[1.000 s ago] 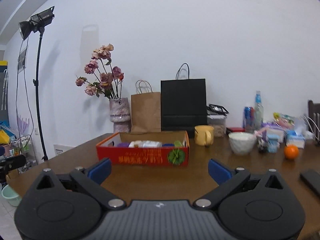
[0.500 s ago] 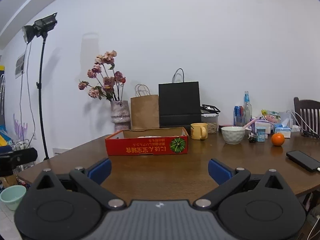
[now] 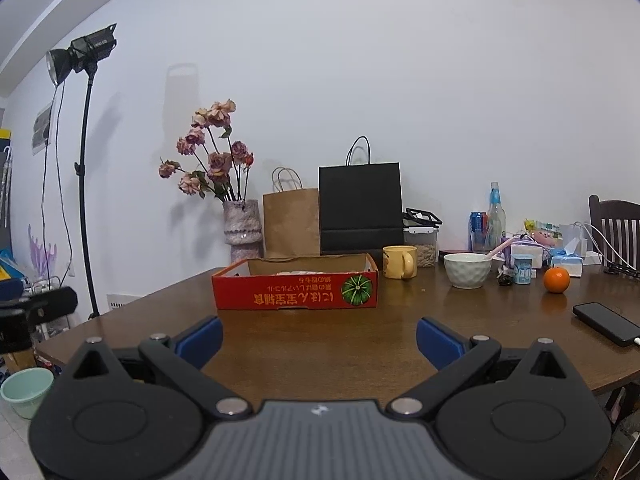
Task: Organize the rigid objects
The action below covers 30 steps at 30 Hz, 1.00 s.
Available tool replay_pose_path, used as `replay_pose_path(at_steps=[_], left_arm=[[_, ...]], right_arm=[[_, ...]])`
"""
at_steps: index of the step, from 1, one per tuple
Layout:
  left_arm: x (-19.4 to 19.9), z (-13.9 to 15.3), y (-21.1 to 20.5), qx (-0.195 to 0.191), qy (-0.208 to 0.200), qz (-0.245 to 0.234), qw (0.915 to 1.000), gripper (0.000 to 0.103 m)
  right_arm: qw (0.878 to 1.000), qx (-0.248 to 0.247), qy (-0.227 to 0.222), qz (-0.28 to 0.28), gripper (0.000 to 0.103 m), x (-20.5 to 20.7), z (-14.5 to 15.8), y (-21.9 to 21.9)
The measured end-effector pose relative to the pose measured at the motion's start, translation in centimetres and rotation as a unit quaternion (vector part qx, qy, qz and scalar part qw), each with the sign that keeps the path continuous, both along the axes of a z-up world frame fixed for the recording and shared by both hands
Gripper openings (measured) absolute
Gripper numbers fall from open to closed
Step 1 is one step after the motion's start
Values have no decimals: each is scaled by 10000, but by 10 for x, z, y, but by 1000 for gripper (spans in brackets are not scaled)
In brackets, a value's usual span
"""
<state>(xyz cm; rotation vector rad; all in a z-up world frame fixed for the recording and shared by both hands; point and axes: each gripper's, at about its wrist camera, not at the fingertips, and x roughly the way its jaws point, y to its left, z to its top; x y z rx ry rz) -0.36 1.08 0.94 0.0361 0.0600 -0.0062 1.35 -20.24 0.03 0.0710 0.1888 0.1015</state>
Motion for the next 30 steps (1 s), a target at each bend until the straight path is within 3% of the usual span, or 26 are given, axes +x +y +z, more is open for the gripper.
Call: replay_pose_path(at_steps=[30], left_arm=[[-4, 1, 0, 77, -67, 26, 9999, 103]], right_arm=[[9999, -106, 136, 5, 103, 3, -1, 2]])
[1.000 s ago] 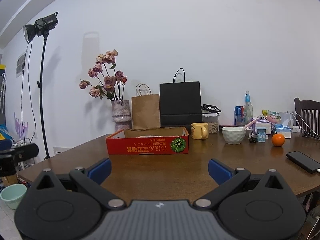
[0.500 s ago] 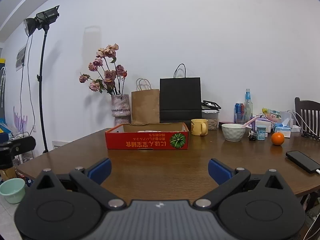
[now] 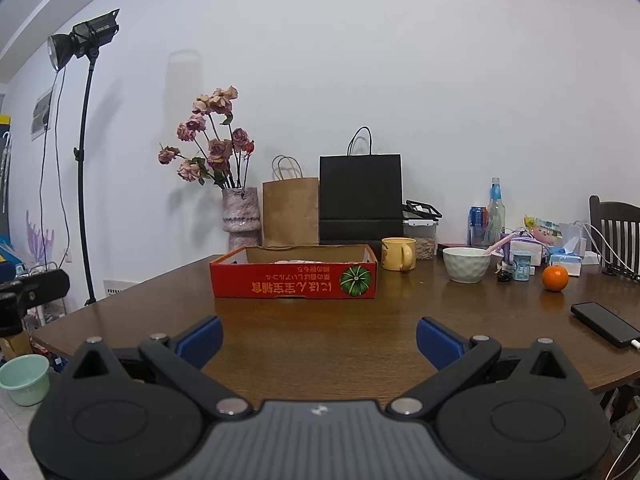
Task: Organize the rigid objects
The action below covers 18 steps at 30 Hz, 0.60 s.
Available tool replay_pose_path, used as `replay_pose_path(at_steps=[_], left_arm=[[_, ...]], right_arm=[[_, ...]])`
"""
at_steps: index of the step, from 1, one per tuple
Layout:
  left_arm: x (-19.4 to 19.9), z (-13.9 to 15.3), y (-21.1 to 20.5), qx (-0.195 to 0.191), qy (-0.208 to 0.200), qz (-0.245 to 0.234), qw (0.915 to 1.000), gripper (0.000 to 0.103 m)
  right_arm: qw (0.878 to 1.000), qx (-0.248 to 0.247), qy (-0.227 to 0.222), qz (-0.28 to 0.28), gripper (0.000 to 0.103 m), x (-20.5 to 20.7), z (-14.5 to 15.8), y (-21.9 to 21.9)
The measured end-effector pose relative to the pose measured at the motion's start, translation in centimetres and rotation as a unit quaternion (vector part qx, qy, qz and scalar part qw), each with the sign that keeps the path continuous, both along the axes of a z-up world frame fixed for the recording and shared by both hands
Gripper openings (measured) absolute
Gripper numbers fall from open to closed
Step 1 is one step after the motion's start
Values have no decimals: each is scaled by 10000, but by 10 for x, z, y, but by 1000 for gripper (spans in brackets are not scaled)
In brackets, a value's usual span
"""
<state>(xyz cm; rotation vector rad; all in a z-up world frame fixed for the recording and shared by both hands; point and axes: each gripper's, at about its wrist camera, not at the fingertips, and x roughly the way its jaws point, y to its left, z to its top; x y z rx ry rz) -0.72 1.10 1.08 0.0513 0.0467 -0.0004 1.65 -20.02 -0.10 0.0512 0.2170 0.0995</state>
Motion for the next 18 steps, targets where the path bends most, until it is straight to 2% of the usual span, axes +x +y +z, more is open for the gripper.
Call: replay_pose_path(at_steps=[18], left_arm=[[0, 0, -1, -50, 15, 16, 10000, 103]], right_arm=[[10000, 2, 22, 4, 103, -1, -2, 3]])
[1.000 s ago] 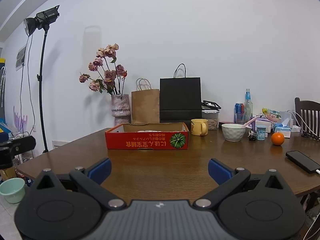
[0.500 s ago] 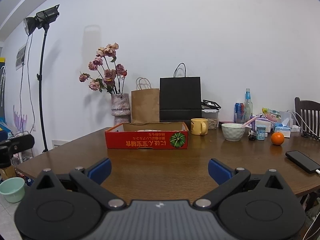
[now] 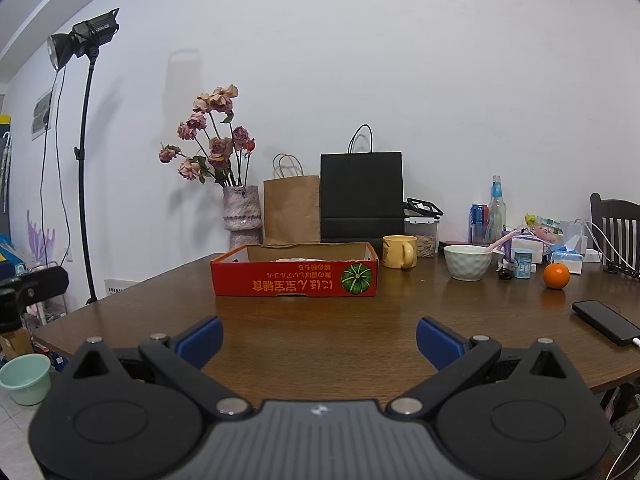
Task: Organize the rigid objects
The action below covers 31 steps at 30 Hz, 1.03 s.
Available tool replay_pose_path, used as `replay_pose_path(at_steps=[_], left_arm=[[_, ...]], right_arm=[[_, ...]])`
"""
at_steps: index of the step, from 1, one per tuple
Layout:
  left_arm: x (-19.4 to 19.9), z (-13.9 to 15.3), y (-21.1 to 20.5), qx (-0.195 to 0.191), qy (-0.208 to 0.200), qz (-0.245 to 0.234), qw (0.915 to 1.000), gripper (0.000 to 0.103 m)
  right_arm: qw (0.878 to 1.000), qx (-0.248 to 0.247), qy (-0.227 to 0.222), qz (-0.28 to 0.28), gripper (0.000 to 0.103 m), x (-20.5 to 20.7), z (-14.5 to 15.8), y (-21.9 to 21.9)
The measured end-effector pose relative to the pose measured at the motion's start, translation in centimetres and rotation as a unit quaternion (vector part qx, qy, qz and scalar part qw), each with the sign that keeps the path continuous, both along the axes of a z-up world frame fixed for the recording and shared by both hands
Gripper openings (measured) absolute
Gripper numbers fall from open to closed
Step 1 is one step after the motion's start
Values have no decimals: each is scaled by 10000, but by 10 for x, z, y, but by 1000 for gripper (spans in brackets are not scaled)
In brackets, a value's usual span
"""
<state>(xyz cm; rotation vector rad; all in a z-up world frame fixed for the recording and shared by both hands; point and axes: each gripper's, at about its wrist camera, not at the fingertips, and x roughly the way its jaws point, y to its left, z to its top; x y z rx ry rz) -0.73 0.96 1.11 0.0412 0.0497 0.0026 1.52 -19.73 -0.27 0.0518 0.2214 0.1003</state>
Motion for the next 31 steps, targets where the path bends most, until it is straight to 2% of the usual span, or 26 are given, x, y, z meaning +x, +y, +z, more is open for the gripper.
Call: replay_pose_path(at_steps=[31], left_arm=[[4, 1, -1, -58, 147, -95, 9998, 103]], right_arm=[[10000, 26, 64, 36, 103, 1, 1, 2]])
